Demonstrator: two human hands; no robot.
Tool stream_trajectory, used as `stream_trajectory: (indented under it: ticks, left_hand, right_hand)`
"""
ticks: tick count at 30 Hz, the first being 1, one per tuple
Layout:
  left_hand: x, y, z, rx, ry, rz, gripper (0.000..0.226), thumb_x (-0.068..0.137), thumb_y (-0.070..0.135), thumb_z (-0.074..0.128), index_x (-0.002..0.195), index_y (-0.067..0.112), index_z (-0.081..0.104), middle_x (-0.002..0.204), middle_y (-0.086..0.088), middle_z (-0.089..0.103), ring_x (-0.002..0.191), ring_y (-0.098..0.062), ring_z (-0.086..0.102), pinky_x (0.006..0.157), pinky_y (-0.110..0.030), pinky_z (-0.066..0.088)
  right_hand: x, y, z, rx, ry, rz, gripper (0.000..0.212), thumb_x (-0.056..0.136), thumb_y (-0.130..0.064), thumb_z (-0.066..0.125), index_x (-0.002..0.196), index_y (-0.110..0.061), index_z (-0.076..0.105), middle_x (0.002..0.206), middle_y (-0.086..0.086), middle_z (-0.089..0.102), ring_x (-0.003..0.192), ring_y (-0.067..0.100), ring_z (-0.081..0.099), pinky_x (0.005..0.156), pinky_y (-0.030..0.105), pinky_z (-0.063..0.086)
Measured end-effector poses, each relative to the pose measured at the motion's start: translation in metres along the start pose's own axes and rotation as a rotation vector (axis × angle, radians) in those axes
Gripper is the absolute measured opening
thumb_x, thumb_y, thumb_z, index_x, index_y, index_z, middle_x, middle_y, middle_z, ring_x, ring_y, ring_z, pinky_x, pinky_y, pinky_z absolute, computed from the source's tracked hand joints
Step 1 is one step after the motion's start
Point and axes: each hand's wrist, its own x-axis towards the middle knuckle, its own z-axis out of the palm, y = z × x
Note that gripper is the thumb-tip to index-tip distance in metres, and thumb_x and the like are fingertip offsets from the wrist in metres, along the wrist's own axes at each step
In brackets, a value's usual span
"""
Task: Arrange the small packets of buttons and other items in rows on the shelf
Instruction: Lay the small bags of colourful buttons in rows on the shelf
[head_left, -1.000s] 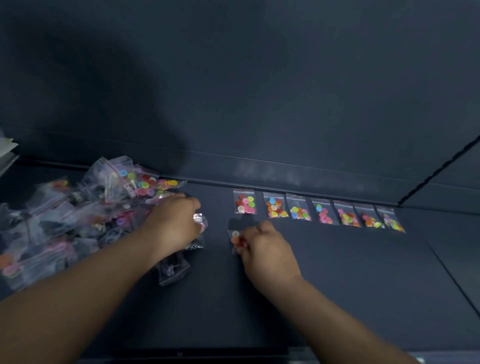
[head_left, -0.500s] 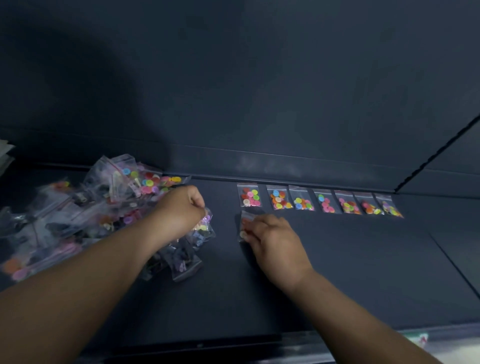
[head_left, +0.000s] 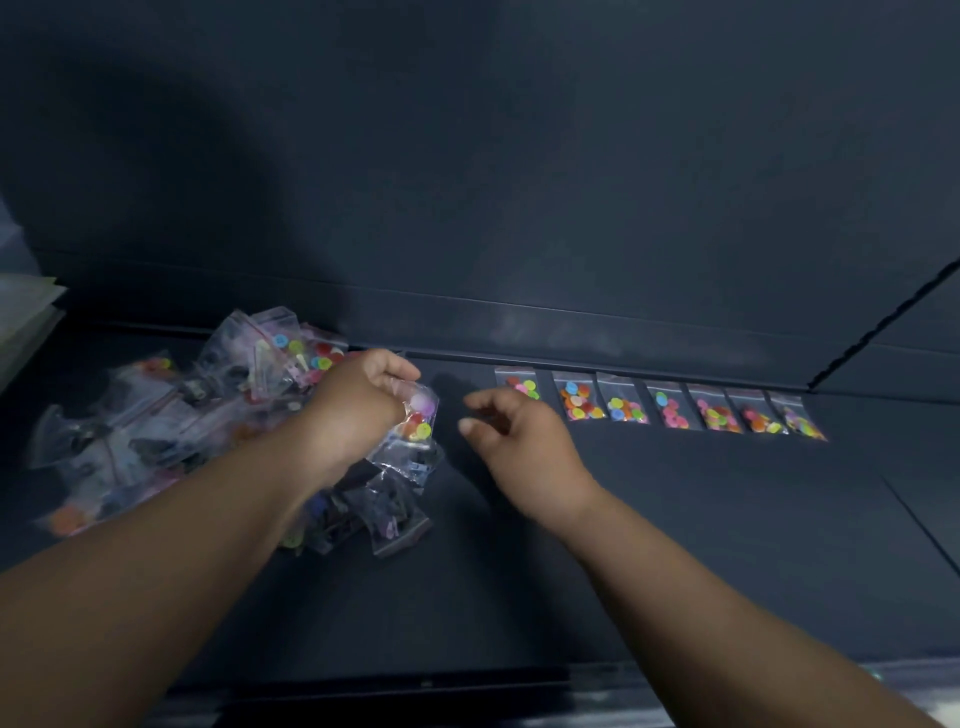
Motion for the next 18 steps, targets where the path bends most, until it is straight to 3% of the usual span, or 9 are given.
stream_trajectory:
  ticks: [4, 7, 9, 12, 15, 18]
  left_hand:
    - [-0.003, 0.001, -0.009, -0.059, 0.056, 0.043, 0.031, 0.081, -0.012, 0.055, 0.083, 0.018, 0.06, 0.081, -0.001, 0.067, 0.072, -0.012, 0.06, 0.062, -0.017, 0.046]
    - [-0.003, 0.002, -0.017, -0.105, 0.11, 0.087, 0.019, 0.081, -0.007, 0.061, 0.075, 0.011, 0.061, 0.075, -0.006, 0.064, 0.065, -0.01, 0.056, 0.053, -0.008, 0.042]
    - [-0.004, 0.004, -0.022, -0.11, 0.107, 0.111, 0.019, 0.081, -0.007, 0.063, 0.071, 0.009, 0.06, 0.077, -0.009, 0.065, 0.066, -0.011, 0.056, 0.053, -0.008, 0.042]
    - [-0.005, 0.005, -0.026, -0.066, 0.126, 0.172, 0.027, 0.082, -0.008, 0.06, 0.066, 0.013, 0.059, 0.089, -0.01, 0.067, 0.068, -0.009, 0.056, 0.052, -0.01, 0.042]
    - [-0.009, 0.007, -0.024, 0.007, 0.131, 0.266, 0.028, 0.082, -0.007, 0.061, 0.064, 0.014, 0.059, 0.094, -0.007, 0.063, 0.069, -0.004, 0.055, 0.053, -0.009, 0.04]
    - [-0.014, 0.011, -0.017, 0.119, 0.114, 0.393, 0.03, 0.077, -0.005, 0.067, 0.062, 0.021, 0.063, 0.094, 0.004, 0.059, 0.084, -0.001, 0.056, 0.071, -0.003, 0.039]
  right_hand:
    - [0.02, -0.02, 0.018, 0.233, -0.067, 0.11, 0.031, 0.089, -0.016, 0.063, 0.119, -0.011, 0.06, 0.098, -0.005, 0.061, 0.09, 0.006, 0.058, 0.084, 0.018, 0.045]
    - [0.028, -0.034, 0.029, 0.382, -0.117, 0.116, 0.008, 0.087, -0.008, 0.064, 0.092, -0.013, 0.067, 0.071, -0.007, 0.06, 0.057, -0.002, 0.052, 0.058, 0.012, 0.042]
    - [0.029, -0.039, 0.032, 0.423, -0.124, 0.093, 0.017, 0.087, -0.003, 0.062, 0.076, -0.016, 0.063, 0.061, -0.003, 0.056, 0.049, 0.002, 0.047, 0.047, 0.011, 0.039]
    - [0.031, -0.042, 0.032, 0.566, -0.148, 0.149, 0.021, 0.09, 0.001, 0.055, 0.076, -0.014, 0.06, 0.066, 0.005, 0.058, 0.056, 0.01, 0.05, 0.05, 0.013, 0.044]
    - [0.032, -0.046, 0.026, 0.961, -0.241, 0.346, 0.013, 0.094, -0.008, 0.051, 0.085, -0.013, 0.058, 0.073, 0.005, 0.065, 0.063, 0.012, 0.062, 0.061, 0.02, 0.055]
    - [0.032, -0.045, 0.02, 1.08, -0.209, 0.37, 0.013, 0.09, -0.001, 0.055, 0.083, -0.012, 0.055, 0.067, 0.002, 0.064, 0.059, 0.01, 0.064, 0.061, 0.02, 0.056]
